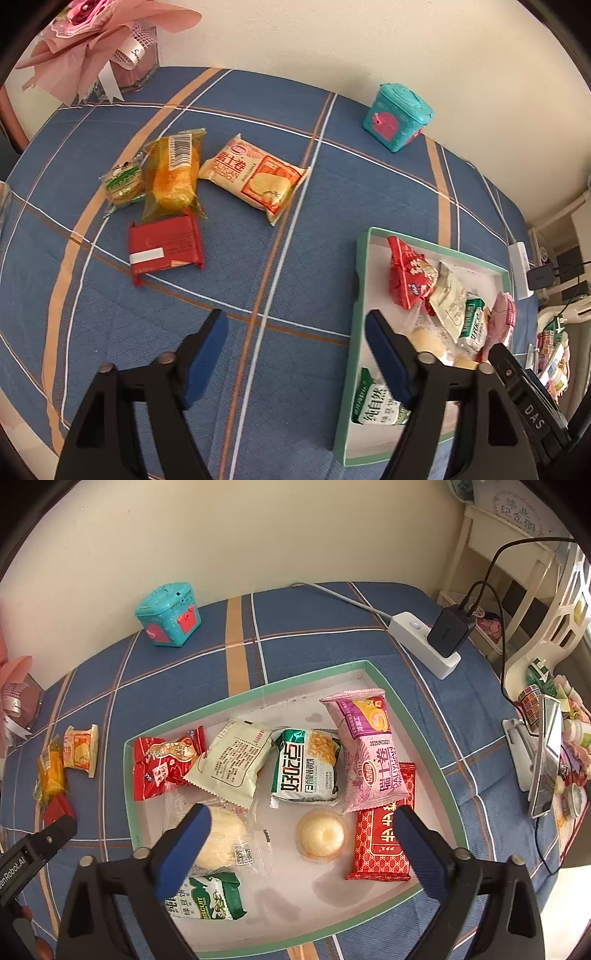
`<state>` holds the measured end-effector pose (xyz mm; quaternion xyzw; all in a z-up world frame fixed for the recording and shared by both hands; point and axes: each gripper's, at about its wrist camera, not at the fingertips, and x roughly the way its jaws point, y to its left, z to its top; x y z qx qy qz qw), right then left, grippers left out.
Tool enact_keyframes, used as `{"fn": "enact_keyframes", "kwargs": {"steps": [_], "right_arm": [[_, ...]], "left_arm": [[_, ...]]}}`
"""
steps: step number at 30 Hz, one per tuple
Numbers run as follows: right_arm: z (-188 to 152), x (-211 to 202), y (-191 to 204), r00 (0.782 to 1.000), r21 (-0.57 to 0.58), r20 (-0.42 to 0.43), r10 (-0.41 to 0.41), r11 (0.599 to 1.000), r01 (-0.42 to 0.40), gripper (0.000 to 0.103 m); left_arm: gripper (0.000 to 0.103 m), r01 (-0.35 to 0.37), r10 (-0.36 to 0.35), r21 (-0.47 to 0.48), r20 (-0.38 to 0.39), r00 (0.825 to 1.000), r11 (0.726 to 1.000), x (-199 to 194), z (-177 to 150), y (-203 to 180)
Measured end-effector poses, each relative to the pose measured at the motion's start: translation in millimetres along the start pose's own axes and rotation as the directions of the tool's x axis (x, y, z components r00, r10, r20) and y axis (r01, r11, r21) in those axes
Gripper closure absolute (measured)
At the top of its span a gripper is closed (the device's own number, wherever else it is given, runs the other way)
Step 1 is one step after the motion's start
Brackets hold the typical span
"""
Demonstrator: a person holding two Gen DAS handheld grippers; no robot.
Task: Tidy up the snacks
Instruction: 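Move both tools back from the tray toward the remaining snack pile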
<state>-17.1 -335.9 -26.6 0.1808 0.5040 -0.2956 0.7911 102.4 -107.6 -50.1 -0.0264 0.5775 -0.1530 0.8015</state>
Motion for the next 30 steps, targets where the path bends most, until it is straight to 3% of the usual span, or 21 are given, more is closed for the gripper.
{"fn": "enact_keyframes", "kwargs": {"steps": [5,13,20,24,30], "right_arm": [[-1.5,0.8,2.8,1.000,-0.013,0.006,0.015,1.000,-0.014,0.000],[-1.8,-1.0,11.6,0.997,-0.030,0.033,0.075,0.997,-0.074,0.000],[-1.5,-3.9,24.0,0.989,-0.028,0.050,0.141,0.990,-0.140,0.000],[-1.9,-5.7,33.0,0.982,-0.034,0.058,0.180,0.983,-0.178,0.000],[-4.9,-7.5,51.5,0.975,-0.065,0.057,0.215,0.975,-0.211,0.000]], "left_arm": [[0.006,-0.025,0.024,0.007,0.039,0.999,1.000,-2.8,1.5,1.7],[0.006,-0.002,0.002,0.006,0.122,0.992,1.000,-14.9,9.5,14.0],[0.006,-0.020,0.024,-0.023,0.168,0.985,1.000,-21.8,21.0,41.5],[0.006,-0.045,0.047,-0.016,0.165,0.985,0.999,-20.2,26.9,59.2],[0.006,-0.133,0.139,-0.044,0.162,0.977,0.990,-19.7,33.4,83.9]]}}
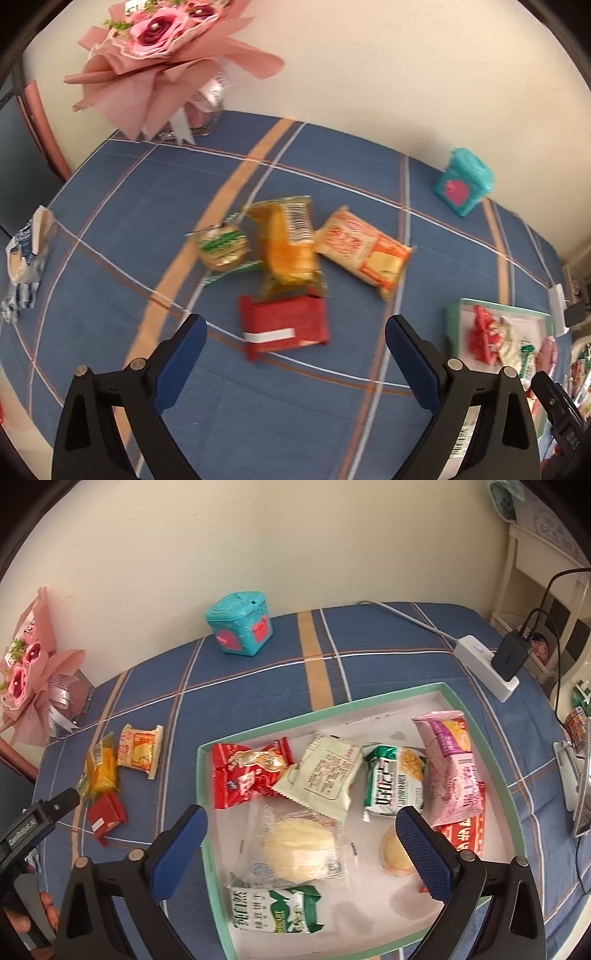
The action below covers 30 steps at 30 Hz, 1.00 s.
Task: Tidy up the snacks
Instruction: 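Move both tools back from the tray toward the remaining snack pile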
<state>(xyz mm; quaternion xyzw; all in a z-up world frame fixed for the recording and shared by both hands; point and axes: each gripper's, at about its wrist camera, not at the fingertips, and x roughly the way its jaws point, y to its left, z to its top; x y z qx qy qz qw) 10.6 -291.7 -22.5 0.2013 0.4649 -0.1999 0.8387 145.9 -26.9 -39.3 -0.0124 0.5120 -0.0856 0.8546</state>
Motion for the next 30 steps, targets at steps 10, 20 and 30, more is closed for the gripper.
{"fn": "enact_keyframes", "kwargs": {"steps": [10,20,30], "right_arm": [[-13.3,10.8,51.6,1.000,-0.160,-0.024,0.000,0.987,-0.004,0.000],[-14.6,25.0,95.4,0.996,-0.220,-0.065,0.054,0.973,-0.067,0.000],[-15.2,52.3,162.9,0.989,-0.284,-0.103,0.103,0.950,-0.129,0.000]], "left_arm": [[0.006,0.034,-0.036,-0.037,-0.042,0.998,0.999,6.2,7.8,19.6],[0.006,0.030,-0.042,-0.135,-0.086,0.995,0.990,26.4,14.0,58.4],[0.006,-0.048,0.014,-0.195,-0.170,0.985,0.980,58.9,13.8,96.4]]}}
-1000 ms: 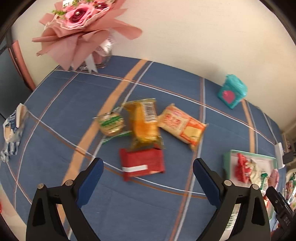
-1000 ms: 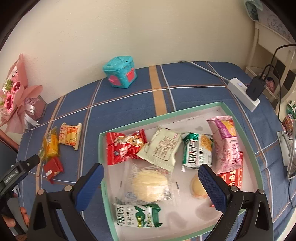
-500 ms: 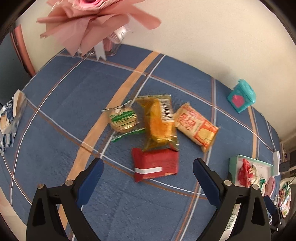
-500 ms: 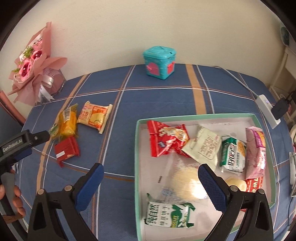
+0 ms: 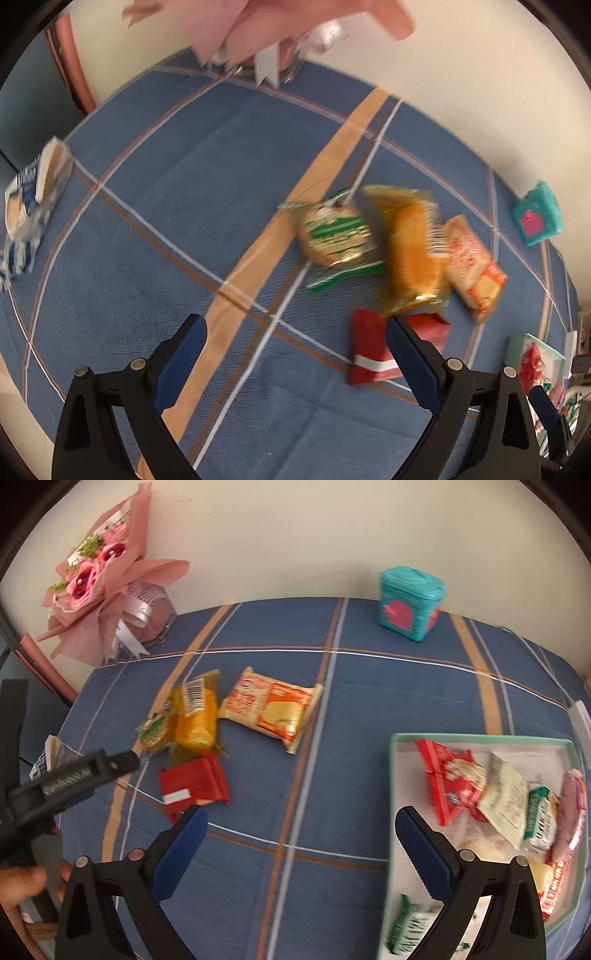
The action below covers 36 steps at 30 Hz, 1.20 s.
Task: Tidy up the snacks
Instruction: 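Move both tools back from the tray toward the remaining snack pile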
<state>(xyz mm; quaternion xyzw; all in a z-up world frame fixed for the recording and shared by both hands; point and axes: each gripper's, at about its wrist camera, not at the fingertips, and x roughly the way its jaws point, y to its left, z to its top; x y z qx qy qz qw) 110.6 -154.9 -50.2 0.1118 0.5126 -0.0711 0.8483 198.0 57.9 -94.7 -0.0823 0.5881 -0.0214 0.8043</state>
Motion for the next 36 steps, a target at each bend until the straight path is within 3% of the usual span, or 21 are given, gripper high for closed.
{"fn": "enact_keyframes", "kwargs": {"steps": [12,19,30,36], "right_arm": [[4.5,54.3,60.8,0.996,-0.091,-0.071,0.047,0.994,-0.053,0.000],[3.1,75.5,78.3,0.994,-0.116,-0.094,0.050,0.991,-0.061,0.000],[7.2,88.1,59.9,0.996,-0.080,-0.080,0.028,0.996,-0.034,0.001],[15.5,87.3,38.4,0.998,-0.050,-0.064,0.016,0.999,-0.019,0.005]], "left_arm": [[0.006,-0.061,0.058,-0.075,-0.039,0.998,0.995,18.9,3.3,32.8],[0.006,-0.044,0.040,-0.119,-0.039,0.998,0.992,22.9,7.9,48.5],[0.006,0.057,-0.053,-0.173,0.030,0.998,0.983,19.8,30.4,52.4],[0.006,0.100,-0.091,-0.116,0.076,0.993,0.988,19.9,41.3,23.7]]}}
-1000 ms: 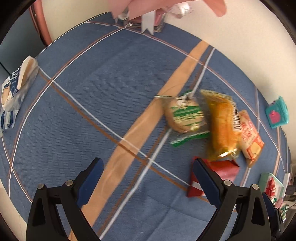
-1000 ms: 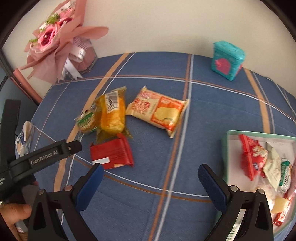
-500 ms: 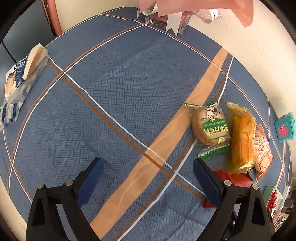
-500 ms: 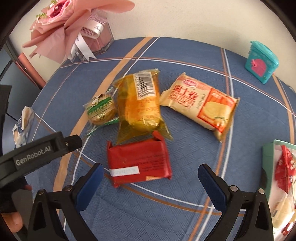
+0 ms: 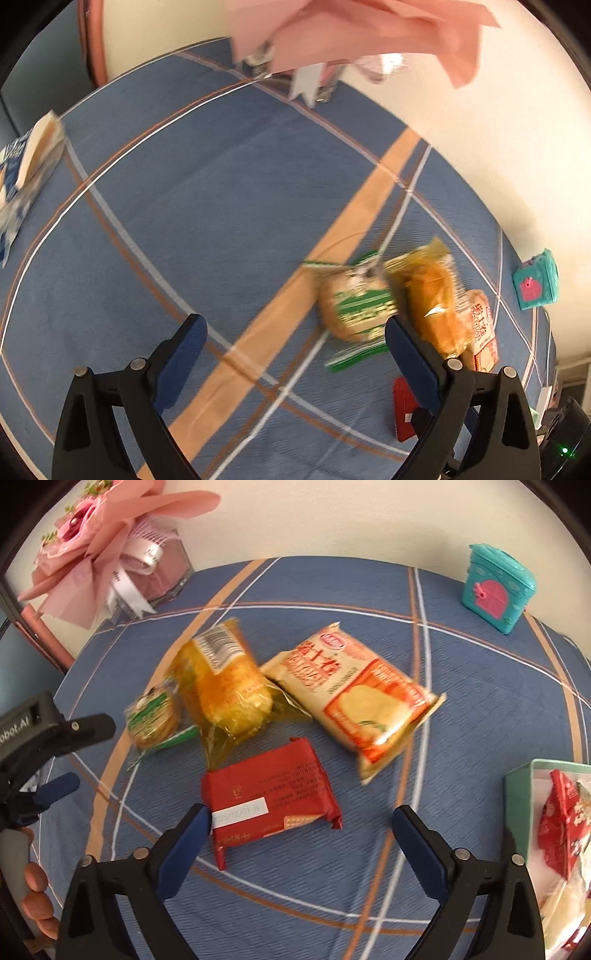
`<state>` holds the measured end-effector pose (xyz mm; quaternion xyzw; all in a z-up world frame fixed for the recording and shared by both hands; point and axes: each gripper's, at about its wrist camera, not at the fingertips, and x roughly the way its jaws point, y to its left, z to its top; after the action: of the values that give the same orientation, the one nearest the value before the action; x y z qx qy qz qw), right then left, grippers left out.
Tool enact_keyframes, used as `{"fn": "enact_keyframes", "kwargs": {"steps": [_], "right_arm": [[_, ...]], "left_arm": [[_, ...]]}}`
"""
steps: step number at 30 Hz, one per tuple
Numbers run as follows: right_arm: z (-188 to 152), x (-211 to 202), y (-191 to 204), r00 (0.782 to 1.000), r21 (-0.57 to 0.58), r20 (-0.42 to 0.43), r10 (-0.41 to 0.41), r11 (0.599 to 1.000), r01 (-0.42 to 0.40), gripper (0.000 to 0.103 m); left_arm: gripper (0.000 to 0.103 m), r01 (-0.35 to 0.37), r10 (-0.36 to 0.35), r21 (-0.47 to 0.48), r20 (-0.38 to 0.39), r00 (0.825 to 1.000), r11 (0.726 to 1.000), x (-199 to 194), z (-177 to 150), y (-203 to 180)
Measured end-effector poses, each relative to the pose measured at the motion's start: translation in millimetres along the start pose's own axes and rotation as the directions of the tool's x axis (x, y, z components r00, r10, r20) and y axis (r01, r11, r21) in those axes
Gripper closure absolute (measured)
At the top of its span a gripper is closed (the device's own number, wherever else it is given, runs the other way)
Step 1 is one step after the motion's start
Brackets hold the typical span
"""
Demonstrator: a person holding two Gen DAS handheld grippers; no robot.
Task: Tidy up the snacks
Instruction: 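Move both tools back from the tray toward the remaining snack pile, then grasp the green-wrapped round cake with the left tool while the right tool grasps the red box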
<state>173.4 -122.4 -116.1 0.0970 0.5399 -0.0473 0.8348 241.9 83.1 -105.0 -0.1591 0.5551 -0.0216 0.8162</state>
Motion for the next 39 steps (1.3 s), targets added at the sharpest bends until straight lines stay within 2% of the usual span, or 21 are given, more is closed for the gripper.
{"fn": "enact_keyframes", "kwargs": {"steps": [4,8,11,13,14,15,16,19,21,24,27,31,32,33,34,39], "right_arm": [[1.4,-1.3,-11.5,1.000,0.015,0.001,0.009,1.000,-0.009,0.010],[1.4,-2.3,-12.9,1.000,-0.003,0.003,0.021,1.000,-0.021,0.015],[1.4,-2.2,-11.3,1.000,-0.014,0.005,0.024,1.000,-0.024,0.017],[0.8,-1.5,-9.5,1.000,-0.016,0.007,0.030,0.999,-0.029,0.018],[0.6,-1.4,-8.7,0.999,-0.018,0.009,0.033,0.999,-0.033,0.020],[0.7,-1.1,-7.8,0.999,-0.020,0.011,0.036,0.999,-0.035,0.022],[0.5,-1.5,-7.2,0.999,-0.022,0.012,0.042,0.999,-0.042,0.024],[1.2,-1.4,-3.1,0.998,-0.029,0.013,0.064,0.998,-0.064,0.037],[0.6,-3.4,-0.1,0.997,-0.037,0.014,0.078,0.996,-0.078,0.052],[-0.5,-5.8,5.2,0.997,-0.057,0.012,0.076,0.996,-0.075,0.060],[-2.6,-8.4,4.7,0.997,-0.052,0.011,0.070,0.996,-0.069,0.061],[-0.2,-12.8,-8.6,0.992,0.039,0.012,0.129,0.991,-0.129,0.059],[1.7,-15.2,-12.8,0.992,0.066,0.021,0.126,0.990,-0.127,0.054],[3.6,-17.3,-17.4,0.992,0.099,0.031,0.121,0.987,-0.124,0.044],[6.1,-18.7,-22.0,0.992,0.135,0.042,0.122,0.983,-0.127,0.040],[16.2,-5.1,-37.6,0.992,0.317,0.014,0.127,0.940,-0.125,0.038]], "left_arm": [[0.009,0.015,-0.016,0.032,0.015,1.000,0.999,5.9,1.0,-17.8],[0.011,0.001,-0.004,0.070,0.033,0.999,0.998,15.9,1.2,-32.1],[0.032,-0.004,0.003,0.066,0.020,1.000,0.998,28.1,0.5,-35.1],[0.033,-0.017,0.015,0.069,0.037,0.999,0.997,30.5,0.4,-36.7],[0.037,-0.019,0.016,0.073,0.043,0.999,0.997,30.7,0.7,-37.8],[0.048,-0.011,0.008,0.071,0.048,0.999,0.997,29.8,1.0,-38.4],[0.050,-0.011,0.008,0.068,0.049,0.999,0.998,30.1,1.7,-38.6],[0.050,0.001,-0.002,0.054,0.033,0.999,0.999,29.2,2.1,-35.6],[0.051,0.003,-0.004,0.045,0.018,1.000,0.999,29.3,3.2,-34.8],[0.051,-0.009,0.009,0.040,0.005,1.000,0.999,25.4,2.2,-33.0],[0.051,-0.025,0.025,0.038,-0.008,1.000,0.999,19.6,-1.3,-29.6],[0.051,-0.032,0.033,0.026,-0.026,0.999,0.999,19.0,-2.9,-24.5],[0.051,-0.032,0.033,0.021,-0.033,0.999,0.999,20.0,-2.7,-23.1],[0.051,-0.033,0.034,0.019,-0.036,0.999,0.999,20.8,-2.7,-22.6],[0.051,-0.033,0.034,0.020,-0.037,0.999,0.999,21.1,-2.9,-22.7],[0.051,-0.047,0.049,0.041,-0.039,0.998,0.998,23.6,-1.4,-25.5]]}}
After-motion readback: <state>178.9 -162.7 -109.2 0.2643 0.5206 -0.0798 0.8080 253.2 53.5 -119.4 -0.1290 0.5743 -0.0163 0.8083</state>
